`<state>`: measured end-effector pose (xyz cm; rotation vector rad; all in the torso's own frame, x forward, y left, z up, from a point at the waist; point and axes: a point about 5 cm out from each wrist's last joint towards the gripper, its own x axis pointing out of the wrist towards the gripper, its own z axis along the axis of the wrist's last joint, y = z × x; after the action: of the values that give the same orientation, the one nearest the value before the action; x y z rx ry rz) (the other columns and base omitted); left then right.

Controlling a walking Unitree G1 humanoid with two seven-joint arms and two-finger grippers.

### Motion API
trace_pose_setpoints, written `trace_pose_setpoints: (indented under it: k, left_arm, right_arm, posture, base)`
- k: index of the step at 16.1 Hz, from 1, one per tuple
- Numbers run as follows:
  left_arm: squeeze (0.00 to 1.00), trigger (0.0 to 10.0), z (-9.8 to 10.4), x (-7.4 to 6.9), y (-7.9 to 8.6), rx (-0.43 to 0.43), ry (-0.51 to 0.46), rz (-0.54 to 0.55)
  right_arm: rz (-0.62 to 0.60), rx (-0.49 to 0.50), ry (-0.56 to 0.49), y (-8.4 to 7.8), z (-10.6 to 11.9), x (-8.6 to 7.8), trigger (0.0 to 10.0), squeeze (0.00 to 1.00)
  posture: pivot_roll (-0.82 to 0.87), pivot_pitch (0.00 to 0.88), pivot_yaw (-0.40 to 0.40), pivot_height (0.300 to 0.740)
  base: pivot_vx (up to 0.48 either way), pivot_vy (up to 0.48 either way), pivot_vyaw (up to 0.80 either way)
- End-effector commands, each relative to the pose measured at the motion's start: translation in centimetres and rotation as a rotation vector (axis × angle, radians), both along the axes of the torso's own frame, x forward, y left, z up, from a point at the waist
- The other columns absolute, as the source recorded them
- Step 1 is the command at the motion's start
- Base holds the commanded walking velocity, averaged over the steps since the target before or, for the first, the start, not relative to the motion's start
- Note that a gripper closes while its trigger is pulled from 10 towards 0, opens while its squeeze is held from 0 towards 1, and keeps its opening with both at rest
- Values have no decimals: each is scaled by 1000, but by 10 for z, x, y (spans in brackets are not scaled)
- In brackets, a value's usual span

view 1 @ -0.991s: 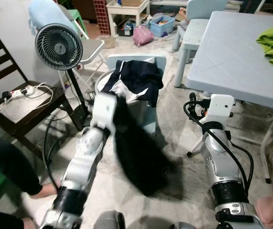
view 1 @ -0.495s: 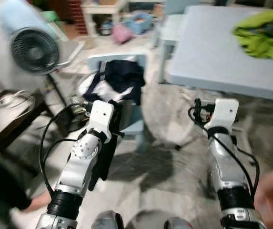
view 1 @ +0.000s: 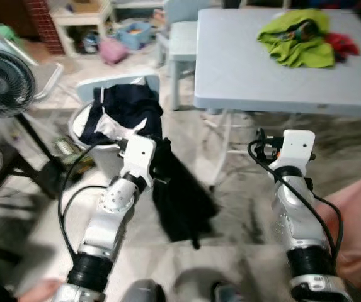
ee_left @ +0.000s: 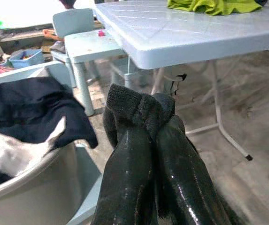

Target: Hang hanger

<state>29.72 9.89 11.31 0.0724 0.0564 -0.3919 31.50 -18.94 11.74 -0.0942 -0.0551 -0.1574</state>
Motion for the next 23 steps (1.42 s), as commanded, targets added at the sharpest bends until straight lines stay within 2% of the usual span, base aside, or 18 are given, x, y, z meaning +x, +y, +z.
trace_pose_setpoints:
  k: [1, 7, 10, 15, 23]
  left_arm:
    - [0, 10000, 12, 4, 5, -12, -46, 28]
    - [0, 10000, 14, 5, 4, -14, -57, 20]
    - [0, 10000, 16, 5, 5, -25, -77, 20]
    - [0, 10000, 23, 7, 8, -96, -94, 21]
    - [0, 10000, 27, 9, 8, -133, -106, 21]
  right_arm:
    - [26, 6, -13, 6, 4, 0, 10000, 0]
    - [25, 8, -21, 4, 6, 0, 10000, 0]
    - [47, 12, -23, 8, 8, 0, 10000, 0]
    - [54, 15, -19, 9, 7, 0, 10000, 0]
    - [64, 14, -23, 9, 9, 1, 10000, 0]
  posture:
    - [8, 44, 63, 740]
    - [4, 45, 60, 740]
    - [3, 44, 56, 740]
    - [2, 44, 55, 740]
    - [0, 38, 51, 740]
  base:
    - [0, 480, 0]
    - [0, 477, 0]
    - [0, 0, 0]
    - [0, 0, 0]
    - [395, 0, -66]
